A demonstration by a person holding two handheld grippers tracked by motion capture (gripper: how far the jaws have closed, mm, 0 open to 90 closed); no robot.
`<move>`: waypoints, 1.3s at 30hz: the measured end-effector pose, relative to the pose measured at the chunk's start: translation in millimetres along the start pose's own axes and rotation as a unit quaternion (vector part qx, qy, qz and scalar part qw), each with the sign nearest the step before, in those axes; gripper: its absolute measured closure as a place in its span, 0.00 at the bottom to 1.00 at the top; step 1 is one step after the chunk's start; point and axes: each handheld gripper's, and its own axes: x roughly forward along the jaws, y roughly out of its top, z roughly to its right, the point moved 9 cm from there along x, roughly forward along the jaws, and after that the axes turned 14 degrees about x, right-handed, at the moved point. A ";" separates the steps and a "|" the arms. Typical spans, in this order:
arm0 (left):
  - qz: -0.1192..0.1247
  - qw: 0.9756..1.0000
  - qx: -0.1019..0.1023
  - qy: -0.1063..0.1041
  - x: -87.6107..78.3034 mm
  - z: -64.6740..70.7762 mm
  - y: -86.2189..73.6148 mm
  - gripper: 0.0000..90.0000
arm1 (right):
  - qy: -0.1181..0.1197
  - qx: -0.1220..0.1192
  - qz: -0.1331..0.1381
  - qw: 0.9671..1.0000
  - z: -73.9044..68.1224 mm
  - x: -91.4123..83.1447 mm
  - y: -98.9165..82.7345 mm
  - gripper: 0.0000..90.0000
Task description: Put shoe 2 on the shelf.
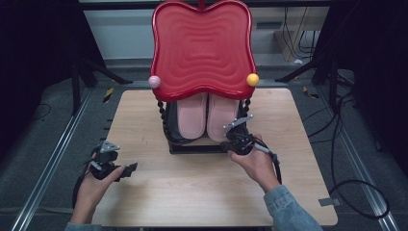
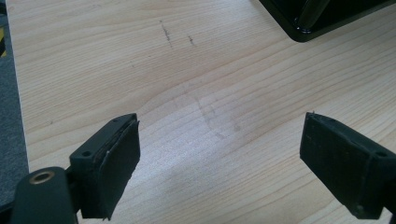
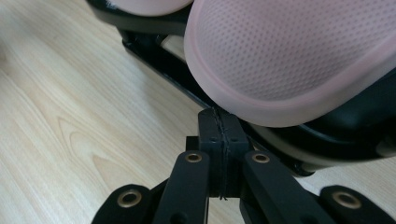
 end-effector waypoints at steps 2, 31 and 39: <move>0.000 1.000 0.000 0.000 -0.1 -0.1 -0.3 0.13 | -0.005 -0.002 0.001 1.000 2.9 1.2 2.7 1.00; 0.007 1.000 0.007 -0.005 14.7 4.8 -3.0 0.07 | 0.017 -0.024 0.049 0.998 23.1 -9.7 -67.0 0.23; 0.001 1.000 0.008 0.007 28.7 4.8 -10.0 0.07 | -0.015 0.034 0.077 0.996 79.4 -15.1 -72.4 0.10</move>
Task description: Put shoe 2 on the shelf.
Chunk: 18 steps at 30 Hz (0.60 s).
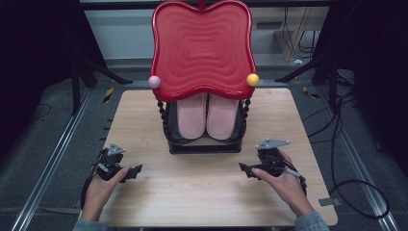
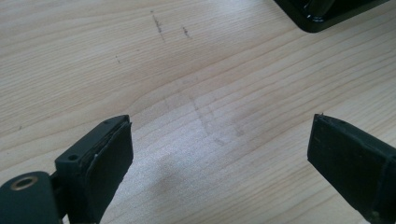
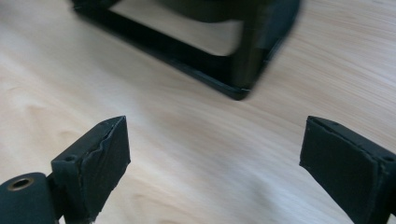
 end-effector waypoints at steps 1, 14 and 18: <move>-0.003 1.000 -0.002 0.003 1.5 -0.8 -1.7 0.07 | -0.005 0.004 -0.001 1.000 5.3 0.2 0.2 0.10; 0.005 1.000 -0.022 0.019 14.3 -7.9 -11.6 0.06 | -0.100 0.084 0.022 0.991 83.4 21.2 9.7 0.18; 0.002 1.000 -0.015 0.028 21.6 -6.6 -15.2 0.07 | -0.118 0.100 0.025 0.988 94.2 26.3 7.0 0.15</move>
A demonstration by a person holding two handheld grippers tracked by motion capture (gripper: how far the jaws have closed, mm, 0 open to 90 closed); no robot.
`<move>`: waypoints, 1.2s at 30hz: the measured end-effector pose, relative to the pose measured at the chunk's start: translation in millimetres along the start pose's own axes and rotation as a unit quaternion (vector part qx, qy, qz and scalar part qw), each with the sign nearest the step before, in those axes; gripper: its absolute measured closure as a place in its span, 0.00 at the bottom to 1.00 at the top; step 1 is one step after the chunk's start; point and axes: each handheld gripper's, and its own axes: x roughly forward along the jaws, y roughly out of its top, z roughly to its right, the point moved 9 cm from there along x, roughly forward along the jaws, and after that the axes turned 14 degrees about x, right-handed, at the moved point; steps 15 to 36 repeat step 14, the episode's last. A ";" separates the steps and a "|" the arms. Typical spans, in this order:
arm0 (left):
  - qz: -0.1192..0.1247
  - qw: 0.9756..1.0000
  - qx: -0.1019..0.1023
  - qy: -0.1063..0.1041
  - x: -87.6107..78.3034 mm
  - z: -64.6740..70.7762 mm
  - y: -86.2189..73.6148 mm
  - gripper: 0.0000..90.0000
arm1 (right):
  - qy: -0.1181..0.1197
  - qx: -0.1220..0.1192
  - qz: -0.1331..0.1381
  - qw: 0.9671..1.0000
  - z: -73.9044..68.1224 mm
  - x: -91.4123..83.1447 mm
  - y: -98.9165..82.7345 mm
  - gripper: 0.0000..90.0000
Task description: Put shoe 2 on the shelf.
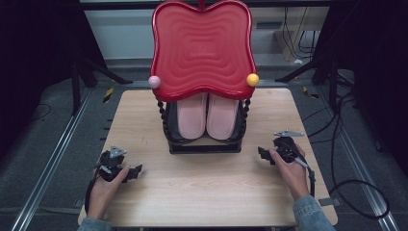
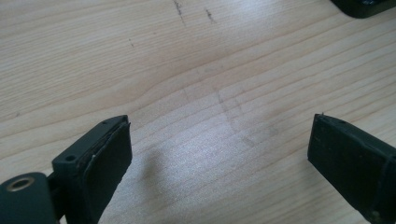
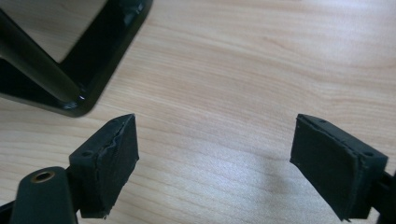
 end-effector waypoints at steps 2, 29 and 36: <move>-0.004 1.000 -0.003 -0.004 3.1 0.6 -2.6 0.07 | -0.004 0.004 -0.007 1.000 1.5 3.2 -3.4 0.15; 0.020 1.000 -0.015 -0.005 11.4 -2.4 -6.9 0.03 | -0.052 0.000 0.026 0.998 11.9 7.7 -24.4 0.07; 0.020 1.000 -0.015 -0.005 11.4 -2.4 -6.9 0.03 | -0.052 0.000 0.026 0.998 11.9 7.7 -24.4 0.07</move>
